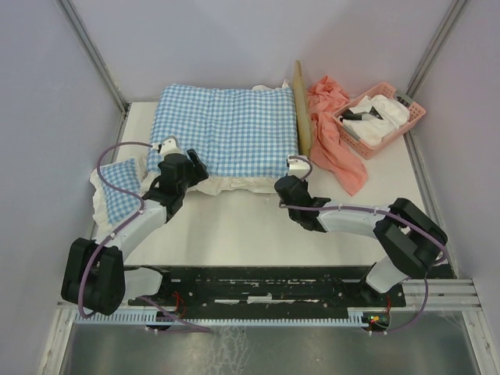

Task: Set up the pet bed
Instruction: Adjust the mattress on the bed frame, then pick up the pillow at the center of the board.

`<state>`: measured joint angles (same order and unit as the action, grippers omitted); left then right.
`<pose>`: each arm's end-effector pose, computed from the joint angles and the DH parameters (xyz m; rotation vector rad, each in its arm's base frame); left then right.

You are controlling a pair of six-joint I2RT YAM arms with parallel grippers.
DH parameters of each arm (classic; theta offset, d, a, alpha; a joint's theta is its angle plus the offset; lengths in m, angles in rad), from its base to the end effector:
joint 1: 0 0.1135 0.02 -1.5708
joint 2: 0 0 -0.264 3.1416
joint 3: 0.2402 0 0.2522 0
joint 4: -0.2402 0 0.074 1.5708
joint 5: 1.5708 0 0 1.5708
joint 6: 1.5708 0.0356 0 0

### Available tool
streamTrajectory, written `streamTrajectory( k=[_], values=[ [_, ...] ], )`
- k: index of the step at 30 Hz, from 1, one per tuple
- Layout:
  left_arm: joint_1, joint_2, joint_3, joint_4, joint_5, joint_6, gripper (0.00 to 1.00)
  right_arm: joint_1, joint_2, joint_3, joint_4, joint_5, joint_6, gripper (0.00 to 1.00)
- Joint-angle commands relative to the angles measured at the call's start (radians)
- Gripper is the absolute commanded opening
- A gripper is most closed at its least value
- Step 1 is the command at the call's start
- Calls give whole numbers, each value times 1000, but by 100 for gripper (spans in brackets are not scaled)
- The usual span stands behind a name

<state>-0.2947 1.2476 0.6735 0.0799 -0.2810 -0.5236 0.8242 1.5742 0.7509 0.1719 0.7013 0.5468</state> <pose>0.2609 -0.0689 0.2299 -0.4049 2.0108 -0.2203 0.2287 0.2133 0.1773 0.0830 2.0513 0.0611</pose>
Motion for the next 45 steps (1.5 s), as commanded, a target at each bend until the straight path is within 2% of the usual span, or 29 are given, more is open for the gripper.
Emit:
streamTrajectory(
  k=[1,3,4,5,6,7,8,10,11,16,19,21,23,28,31,32,33,34,35,36,37,39,41,45],
  values=[
    [11,-74,26,-67,-39,-51,79,-8,-82,6,-50,37,-71,3],
    [12,-111,58,-112,-61,-29,83,-8,-137,19,-108,38,-78,12],
    [13,-126,78,-139,-86,-15,87,-8,-166,24,-128,40,-81,22],
    [17,-137,105,-163,-109,1,89,-8,-194,29,-158,46,-81,33],
    [24,-142,127,-196,-137,14,92,-8,-224,37,-185,54,-82,51],
    [34,-143,151,-229,-173,16,100,-8,-256,41,-205,64,-85,66],
    [46,-137,180,-261,-202,14,99,-8,-289,42,-221,75,-88,77],
    [92,-117,237,-315,-225,28,99,-9,-351,34,-231,79,-104,97],
    [127,-109,263,-338,-227,33,99,-11,-378,32,-234,69,-120,99],
    [326,-77,293,-298,-212,123,98,-14,-440,71,-329,6,-140,99],
    [458,0,280,-236,-185,163,87,-14,-458,98,-379,-65,-171,99],
    [510,44,255,-176,-119,225,83,-14,-464,96,-360,-97,-181,99],
    [576,117,250,-162,-118,232,82,-13,-466,95,-338,-118,-213,99],
    [619,360,326,-187,-116,240,81,-28,-498,114,-313,-77,-205,99],
    [626,452,344,-192,-136,232,80,-41,-528,139,-327,-58,-231,99],
    [629,476,345,-200,-132,223,77,-50,-534,151,-338,-44,-240,99],
    [629,492,350,-214,-125,221,67,-59,-539,161,-347,-15,-243,99],
    [630,495,358,-230,-123,218,50,-75,-545,172,-354,0,-242,99],
    [630,488,371,-261,-138,202,23,-90,-550,181,-360,8,-241,99],
    [630,468,382,-282,-152,185,10,-105,-554,189,-361,7,-241,99],
    [629,422,402,-305,-158,171,4,-119,-558,192,-352,-1,-252,99],
    [628,342,417,-340,-160,138,3,-151,-553,189,-292,-43,-287,99],
    [628,196,415,-333,-121,113,3,-191,-529,216,-279,-110,-309,99],
    [624,22,439,-307,73,106,3,-225,-419,306,-285,-183,-342,99]
  ],
)
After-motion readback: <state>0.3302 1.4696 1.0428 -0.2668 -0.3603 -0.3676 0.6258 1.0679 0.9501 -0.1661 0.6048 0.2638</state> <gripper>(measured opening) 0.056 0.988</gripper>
